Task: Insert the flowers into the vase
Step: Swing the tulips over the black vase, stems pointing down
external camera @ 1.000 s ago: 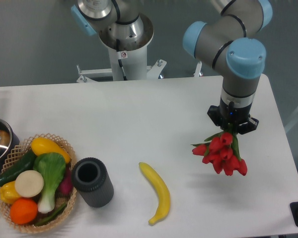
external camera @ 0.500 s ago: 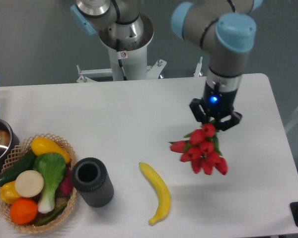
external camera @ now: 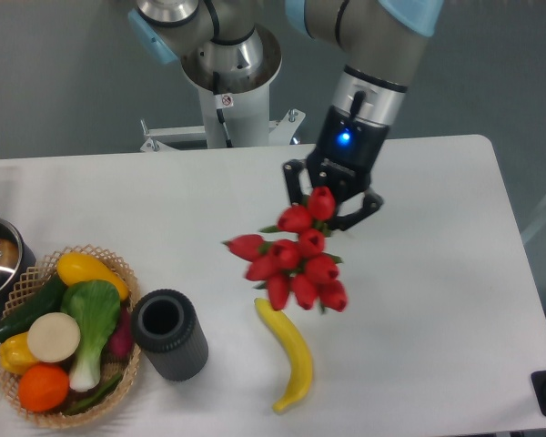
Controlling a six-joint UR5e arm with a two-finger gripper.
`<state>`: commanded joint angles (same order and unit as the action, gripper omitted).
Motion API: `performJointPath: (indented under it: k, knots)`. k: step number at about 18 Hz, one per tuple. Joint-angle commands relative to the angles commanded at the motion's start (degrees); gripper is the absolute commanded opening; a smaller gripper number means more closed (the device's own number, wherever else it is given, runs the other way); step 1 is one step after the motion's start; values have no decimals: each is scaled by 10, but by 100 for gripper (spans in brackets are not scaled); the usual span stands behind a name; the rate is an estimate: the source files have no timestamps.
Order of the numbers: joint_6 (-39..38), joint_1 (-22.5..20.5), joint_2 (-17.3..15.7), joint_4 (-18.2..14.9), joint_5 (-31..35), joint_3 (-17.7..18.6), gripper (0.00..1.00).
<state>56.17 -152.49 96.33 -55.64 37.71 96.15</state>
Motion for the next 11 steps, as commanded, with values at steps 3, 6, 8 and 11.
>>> performJointPath:
  k: [3,6,8,11]
  knots:
    - [-13,16,5,22,-79,1,0]
    - [-16,-4,18,62,-193,3,0]
    - [-15,-4,22,80,-221,3,0]
    - [-11,0,35,100,-250,-1,0]
